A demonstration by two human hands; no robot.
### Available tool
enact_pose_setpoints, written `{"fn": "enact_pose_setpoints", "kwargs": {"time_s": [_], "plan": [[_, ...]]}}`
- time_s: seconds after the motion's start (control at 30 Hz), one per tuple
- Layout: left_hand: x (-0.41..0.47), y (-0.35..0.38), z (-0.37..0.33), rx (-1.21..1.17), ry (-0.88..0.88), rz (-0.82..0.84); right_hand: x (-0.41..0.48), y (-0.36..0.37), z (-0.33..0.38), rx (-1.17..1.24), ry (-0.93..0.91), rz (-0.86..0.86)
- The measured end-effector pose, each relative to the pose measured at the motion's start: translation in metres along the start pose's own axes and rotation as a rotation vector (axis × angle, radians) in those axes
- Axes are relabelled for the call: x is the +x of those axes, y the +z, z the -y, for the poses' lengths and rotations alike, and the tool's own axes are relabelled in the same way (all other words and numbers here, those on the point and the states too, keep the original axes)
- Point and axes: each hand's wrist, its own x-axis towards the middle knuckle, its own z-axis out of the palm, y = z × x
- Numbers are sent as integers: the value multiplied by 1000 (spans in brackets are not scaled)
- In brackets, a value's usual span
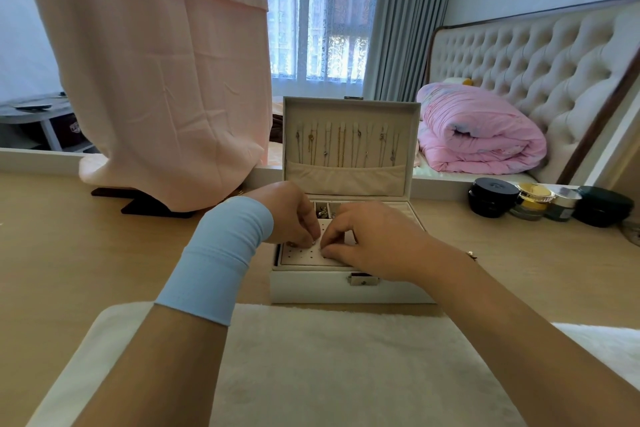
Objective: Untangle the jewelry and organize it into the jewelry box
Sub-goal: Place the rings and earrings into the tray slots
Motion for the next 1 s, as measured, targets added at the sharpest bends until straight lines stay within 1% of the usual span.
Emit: {"fn": "enact_pose_setpoints", "kwargs": {"time_s": [0.13, 0.2, 0.33, 0.4, 0.47, 0.57, 0.67, 0.77, 0.9, 1.0], "plan": [[0, 0, 0, 7, 6, 1, 0, -2, -2, 2, -1, 21], [-2, -2, 1, -10, 17, -11, -1, -8, -6, 63, 27, -3], [-6, -8, 1, -102, 88, -117, -9, -35, -19, 223, 73, -145], [-6, -9, -5, -140, 137, -189, -16, -48, -31, 246, 109, -166], [-6, -4, -18, -166, 186, -229, -25, -58, -48, 198, 174, -96], [-3, 12, -48, -175, 242, -233, -43, -71, -85, 140, 313, 29], [8, 28, -82, -133, 286, -229, -63, -77, -120, 126, 422, 72], [26, 41, -117, -77, 289, -180, -76, -72, -148, 69, 491, 105], [53, 59, -156, 6, 298, -91, -82, -55, -167, 121, 554, 207], [72, 74, -173, 110, 285, -70, -86, -46, -176, 167, 546, 223]]}}
